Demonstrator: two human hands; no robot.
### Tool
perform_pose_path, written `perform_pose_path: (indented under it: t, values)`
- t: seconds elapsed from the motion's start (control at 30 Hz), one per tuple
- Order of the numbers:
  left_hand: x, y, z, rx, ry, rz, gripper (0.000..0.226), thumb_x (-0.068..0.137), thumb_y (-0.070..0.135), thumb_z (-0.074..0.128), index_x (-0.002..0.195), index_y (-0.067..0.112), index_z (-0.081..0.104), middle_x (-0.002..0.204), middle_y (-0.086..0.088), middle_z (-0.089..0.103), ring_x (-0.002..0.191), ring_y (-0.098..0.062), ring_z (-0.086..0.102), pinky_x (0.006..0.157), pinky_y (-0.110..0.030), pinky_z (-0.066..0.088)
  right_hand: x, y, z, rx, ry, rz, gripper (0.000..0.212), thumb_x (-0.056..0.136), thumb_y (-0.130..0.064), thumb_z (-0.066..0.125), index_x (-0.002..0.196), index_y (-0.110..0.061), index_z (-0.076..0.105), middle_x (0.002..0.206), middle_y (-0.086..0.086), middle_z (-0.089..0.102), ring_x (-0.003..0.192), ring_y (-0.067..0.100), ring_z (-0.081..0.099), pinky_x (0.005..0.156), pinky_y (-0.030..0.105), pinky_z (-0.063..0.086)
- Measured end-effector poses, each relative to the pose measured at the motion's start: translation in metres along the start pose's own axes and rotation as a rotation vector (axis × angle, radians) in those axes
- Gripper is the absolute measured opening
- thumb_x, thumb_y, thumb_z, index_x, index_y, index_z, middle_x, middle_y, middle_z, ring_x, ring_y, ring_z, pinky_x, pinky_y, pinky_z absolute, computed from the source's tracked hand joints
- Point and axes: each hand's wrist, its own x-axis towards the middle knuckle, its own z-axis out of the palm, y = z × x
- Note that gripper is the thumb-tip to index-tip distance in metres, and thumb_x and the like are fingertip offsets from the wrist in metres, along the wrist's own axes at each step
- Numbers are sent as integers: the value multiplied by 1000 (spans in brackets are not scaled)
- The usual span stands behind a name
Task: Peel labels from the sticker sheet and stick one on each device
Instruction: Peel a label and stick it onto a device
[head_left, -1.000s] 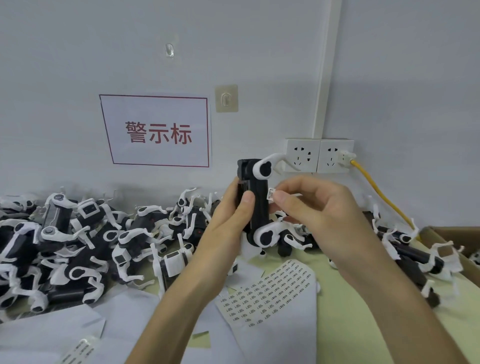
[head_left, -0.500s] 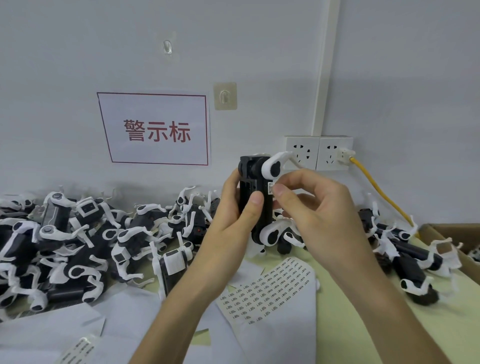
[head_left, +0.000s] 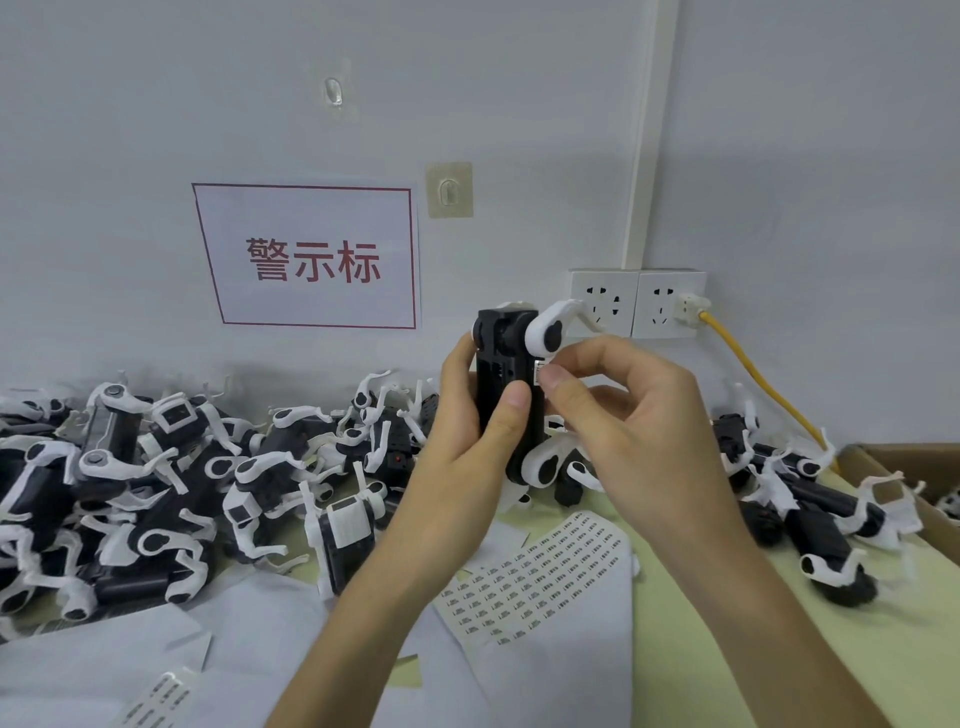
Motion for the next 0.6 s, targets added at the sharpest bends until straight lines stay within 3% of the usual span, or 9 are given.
perform_pose_path:
  t: [0.33, 0.47, 0.6]
  values:
    - [0, 2, 3, 15, 21, 57, 57, 101, 38, 47, 155, 29, 30, 142, 16, 56, 132, 5, 50, 103, -11, 42, -1, 1, 2, -5, 23, -9, 11, 94, -26, 71, 84, -28, 70, 81, -7, 73, 72, 18, 72, 62, 29, 56]
    - [-1, 3, 4, 24, 21, 81, 53, 104, 36, 46, 154, 29, 30, 140, 20, 56, 132, 6, 50, 102, -10, 41, -2, 1, 2, 10, 35, -15, 12, 94, -26, 71, 83, -28, 70, 77, -2, 73, 69, 23, 71, 56, 25, 53]
    - [-1, 4, 3, 52, 19, 118, 51, 104, 31, 45, 153, 30, 30, 136, 29, 56, 132, 8, 49, 101, -8, 39, -2, 0, 3, 12, 49, -30, 12, 94, -25, 71, 82, -27, 70, 77, -7, 73, 68, 15, 72, 55, 20, 52]
